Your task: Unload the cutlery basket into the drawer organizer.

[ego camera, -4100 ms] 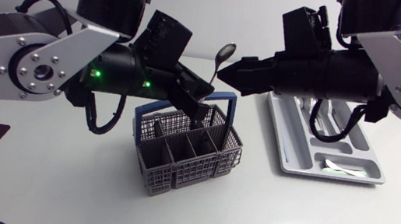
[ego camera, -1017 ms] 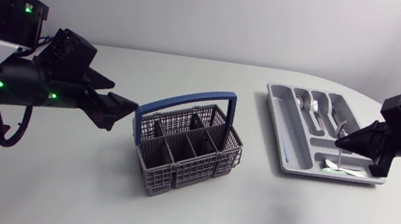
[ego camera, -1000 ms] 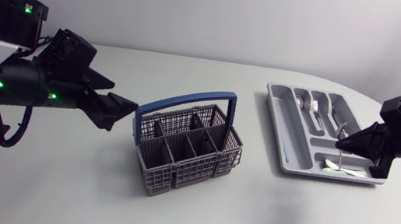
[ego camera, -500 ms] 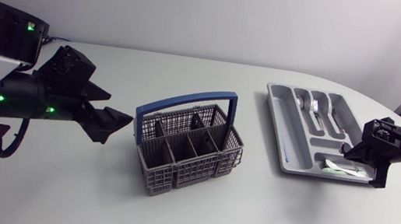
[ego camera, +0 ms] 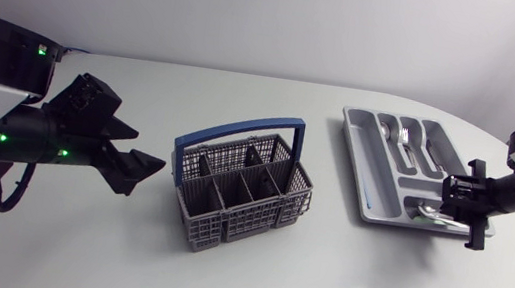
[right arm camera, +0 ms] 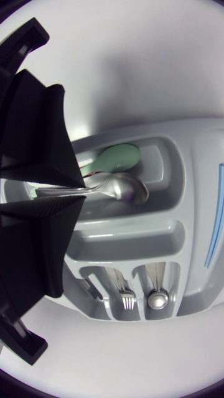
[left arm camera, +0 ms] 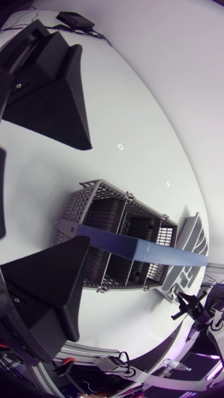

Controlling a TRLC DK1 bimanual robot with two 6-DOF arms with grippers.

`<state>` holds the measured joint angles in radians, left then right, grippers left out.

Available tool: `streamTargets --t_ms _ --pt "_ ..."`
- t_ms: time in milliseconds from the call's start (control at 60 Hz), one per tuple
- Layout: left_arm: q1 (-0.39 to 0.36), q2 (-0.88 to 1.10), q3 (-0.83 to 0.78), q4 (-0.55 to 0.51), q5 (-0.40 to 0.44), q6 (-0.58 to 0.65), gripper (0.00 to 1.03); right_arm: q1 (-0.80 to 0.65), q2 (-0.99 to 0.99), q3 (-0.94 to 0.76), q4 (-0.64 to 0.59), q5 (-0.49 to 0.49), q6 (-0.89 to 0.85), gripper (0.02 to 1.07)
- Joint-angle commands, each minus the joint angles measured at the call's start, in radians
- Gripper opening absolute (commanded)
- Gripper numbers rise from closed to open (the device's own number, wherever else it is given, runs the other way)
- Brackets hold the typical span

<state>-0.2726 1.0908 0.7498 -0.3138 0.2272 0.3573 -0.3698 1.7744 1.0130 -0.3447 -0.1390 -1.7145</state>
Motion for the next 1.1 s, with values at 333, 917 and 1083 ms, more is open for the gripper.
streamTargets --t_ms 333,917,1083 --pt "0.007 -0.045 -0.064 -0.01 0.009 0.025 0.97 0.037 -0.202 -0.053 0.027 -0.054 0.164 0.58" --pt "-0.057 -0.035 -0.095 -0.11 0.054 0.074 0.95 0.427 -0.302 -0.102 0.035 -0.191 0.978 0.57" --pt "-0.088 0.032 -0.093 -0.11 0.054 0.089 0.95 0.552 -0.228 -0.088 0.11 -0.157 1.13 0.57"
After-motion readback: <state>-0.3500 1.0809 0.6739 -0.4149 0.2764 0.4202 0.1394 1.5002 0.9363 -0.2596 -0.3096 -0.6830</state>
